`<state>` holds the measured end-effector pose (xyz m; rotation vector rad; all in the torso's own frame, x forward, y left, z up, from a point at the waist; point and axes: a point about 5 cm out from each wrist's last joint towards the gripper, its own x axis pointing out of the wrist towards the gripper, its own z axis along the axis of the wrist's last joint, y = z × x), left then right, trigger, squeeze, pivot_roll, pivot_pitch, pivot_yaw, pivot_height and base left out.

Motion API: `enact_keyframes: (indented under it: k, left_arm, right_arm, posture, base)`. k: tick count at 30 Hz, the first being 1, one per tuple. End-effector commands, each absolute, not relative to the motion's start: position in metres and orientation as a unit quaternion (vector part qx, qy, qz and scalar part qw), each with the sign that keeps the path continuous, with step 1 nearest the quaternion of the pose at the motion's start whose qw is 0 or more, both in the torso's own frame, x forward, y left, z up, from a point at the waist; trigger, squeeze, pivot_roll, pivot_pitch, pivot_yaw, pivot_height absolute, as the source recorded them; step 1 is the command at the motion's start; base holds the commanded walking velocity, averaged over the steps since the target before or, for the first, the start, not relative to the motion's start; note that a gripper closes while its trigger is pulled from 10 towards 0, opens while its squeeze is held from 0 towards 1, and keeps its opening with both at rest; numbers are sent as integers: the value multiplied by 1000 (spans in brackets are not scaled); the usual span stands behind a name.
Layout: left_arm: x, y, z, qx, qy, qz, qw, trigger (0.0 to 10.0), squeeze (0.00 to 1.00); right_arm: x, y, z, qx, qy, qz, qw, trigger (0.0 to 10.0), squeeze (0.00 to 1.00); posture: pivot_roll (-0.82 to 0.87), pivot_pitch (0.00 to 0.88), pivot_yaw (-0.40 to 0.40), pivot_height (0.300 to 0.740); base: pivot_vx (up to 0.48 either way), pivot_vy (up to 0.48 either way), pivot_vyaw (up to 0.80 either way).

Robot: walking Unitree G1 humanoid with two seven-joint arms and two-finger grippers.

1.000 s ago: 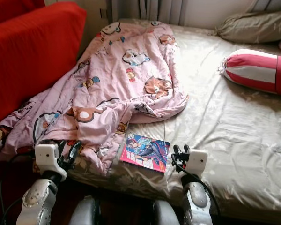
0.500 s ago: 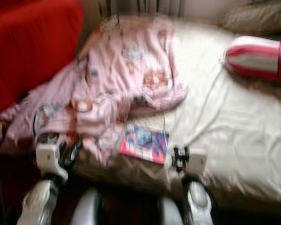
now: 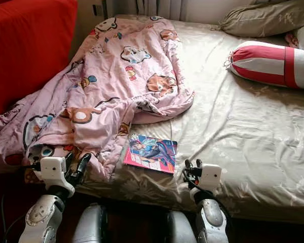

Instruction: Clean up the room

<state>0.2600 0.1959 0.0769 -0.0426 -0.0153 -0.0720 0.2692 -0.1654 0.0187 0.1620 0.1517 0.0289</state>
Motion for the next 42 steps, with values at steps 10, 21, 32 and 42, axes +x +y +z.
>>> enact_keyframes:
  k: [10,21,32,42]
  left_arm:
    - [257,196,76,-11,2,-39,999,10000,0]
    - [258,196,76,-13,6,-40,999,10000,0]
    - [258,194,76,-16,6,-49,999,10000,0]
    - [257,195,75,-13,8,-49,999,10000,0]
  right_arm:
    - [263,-165,11,69,96,28,993,10000,0]
    - [261,-157,11,44,95,62,993,10000,0]
    - [258,-151,9,57,96,93,989,10000,0]
    - [257,-147,8,48,96,119,987,10000,0]
  posture:
    - [56,186,-48,586]
    - [56,189,-50,586]
    - [54,192,-50,586]
    - [54,193,-48,586]
  base:
    - [0,0,0]
    - [0,0,0]
    - [24,0,412]
    - [269,0,400]
